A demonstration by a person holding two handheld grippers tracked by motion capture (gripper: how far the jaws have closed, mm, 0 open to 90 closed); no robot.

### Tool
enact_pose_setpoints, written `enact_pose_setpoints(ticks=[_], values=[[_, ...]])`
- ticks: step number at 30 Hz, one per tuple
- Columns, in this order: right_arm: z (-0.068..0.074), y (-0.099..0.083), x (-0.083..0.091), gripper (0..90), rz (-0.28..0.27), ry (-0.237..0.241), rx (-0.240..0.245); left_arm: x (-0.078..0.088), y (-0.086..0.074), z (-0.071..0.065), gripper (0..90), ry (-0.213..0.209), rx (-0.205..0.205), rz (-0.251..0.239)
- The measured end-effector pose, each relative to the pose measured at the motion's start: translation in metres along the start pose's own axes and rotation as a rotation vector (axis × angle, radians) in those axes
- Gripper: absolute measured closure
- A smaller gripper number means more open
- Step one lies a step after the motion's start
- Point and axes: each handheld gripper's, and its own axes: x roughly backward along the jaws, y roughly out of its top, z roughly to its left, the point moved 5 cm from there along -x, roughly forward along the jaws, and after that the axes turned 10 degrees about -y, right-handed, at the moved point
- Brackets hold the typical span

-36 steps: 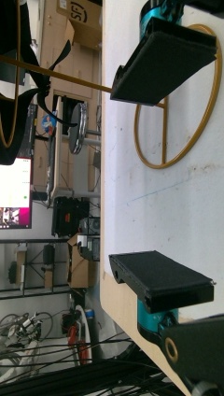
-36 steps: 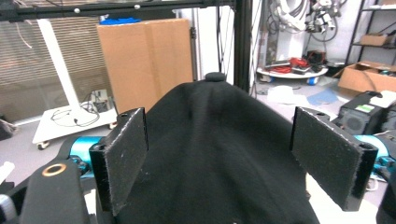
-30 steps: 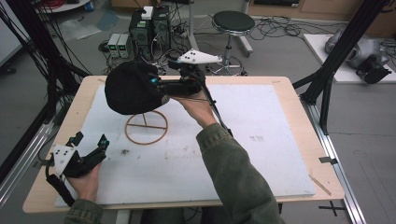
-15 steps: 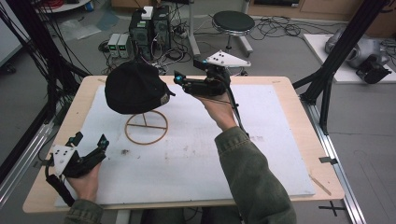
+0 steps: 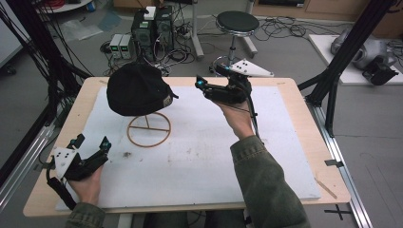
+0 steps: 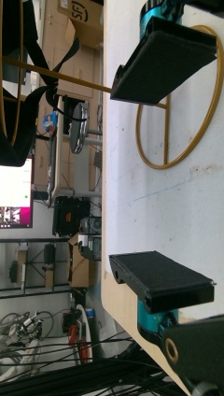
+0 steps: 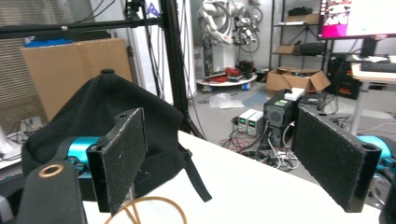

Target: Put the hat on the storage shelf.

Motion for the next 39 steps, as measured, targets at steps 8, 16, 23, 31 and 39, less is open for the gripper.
enact_pose_setpoints(ticks=[8, 16, 23, 31, 39], values=[[-0.014, -0.005, 0.015, 17.8, -0.009, -0.04, -0.004, 0.0, -0.001, 0.0, 17.9, -0.001, -0.003, 0.006], [-0.028, -0.014, 0.028, 17.7, -0.004, -0.078, -0.009, 0.0, -0.001, 0.0, 17.9, -0.002, -0.004, 0.012], [-0.048, -0.024, 0.045, 17.7, 0.0, -0.124, -0.02, 0.0, -0.001, -0.001, 17.9, -0.001, -0.001, 0.01], [-0.07, -0.04, 0.074, 17.7, 0.015, -0.206, -0.022, 0.001, -0.001, -0.001, 17.9, 0.002, 0.006, 0.009], [-0.091, -0.062, 0.102, 16.4, -0.025, -0.318, -0.046, 0.002, 0.0, -0.003, 17.9, 0.001, 0.012, 0.007]])
